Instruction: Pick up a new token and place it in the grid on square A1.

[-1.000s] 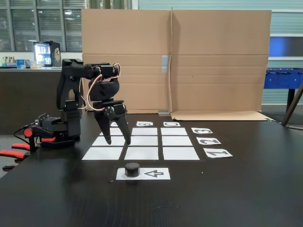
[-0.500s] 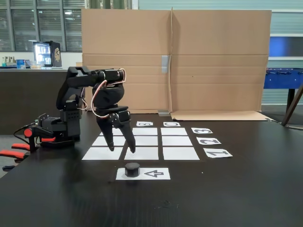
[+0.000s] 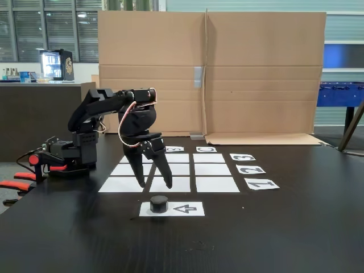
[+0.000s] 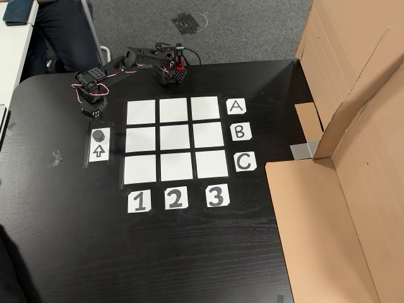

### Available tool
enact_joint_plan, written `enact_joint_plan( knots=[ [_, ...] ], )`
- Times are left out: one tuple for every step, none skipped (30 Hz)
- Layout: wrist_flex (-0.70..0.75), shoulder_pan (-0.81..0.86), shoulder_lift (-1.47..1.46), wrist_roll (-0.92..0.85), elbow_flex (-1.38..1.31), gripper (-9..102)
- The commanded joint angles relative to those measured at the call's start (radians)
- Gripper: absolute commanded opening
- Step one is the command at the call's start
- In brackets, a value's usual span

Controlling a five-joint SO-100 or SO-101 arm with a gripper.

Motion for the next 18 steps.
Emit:
enact_joint_plan(
  knots=[
    [0.005,-0.008,-0.017,0.008,-0.072,33],
    [0.005,-0.008,-0.032,0.008,-0.089,33],
    [0.005,-0.008,-0.046,0.009,-0.106,33],
    [0.005,-0.009,-0.060,0.009,-0.121,33],
    [0.005,-0.011,-0.074,0.011,-0.137,33],
    [0.005,-0.012,-0.087,0.014,-0.150,33],
    [0.005,-0.015,-0.097,0.017,-0.160,33],
    [0.005,-0.018,-0.106,0.017,-0.166,33],
    [0.005,-0.020,-0.112,0.017,-0.169,33],
    [0.005,-0.021,-0.118,0.018,-0.173,33],
    [0.005,-0.021,-0.124,0.018,-0.179,33],
    [0.005,-0.021,-0.130,0.018,-0.186,33],
    [0.005,-0.021,-0.141,0.018,-0.198,33],
    [0.005,-0.023,-0.150,0.018,-0.207,33],
    [0.005,-0.023,-0.156,0.018,-0.210,33],
    [0.005,-0.025,-0.163,0.018,-0.213,33],
    [0.005,-0.026,-0.169,0.018,-0.215,33],
    [0.005,-0.026,-0.175,0.018,-0.221,33]
  ],
)
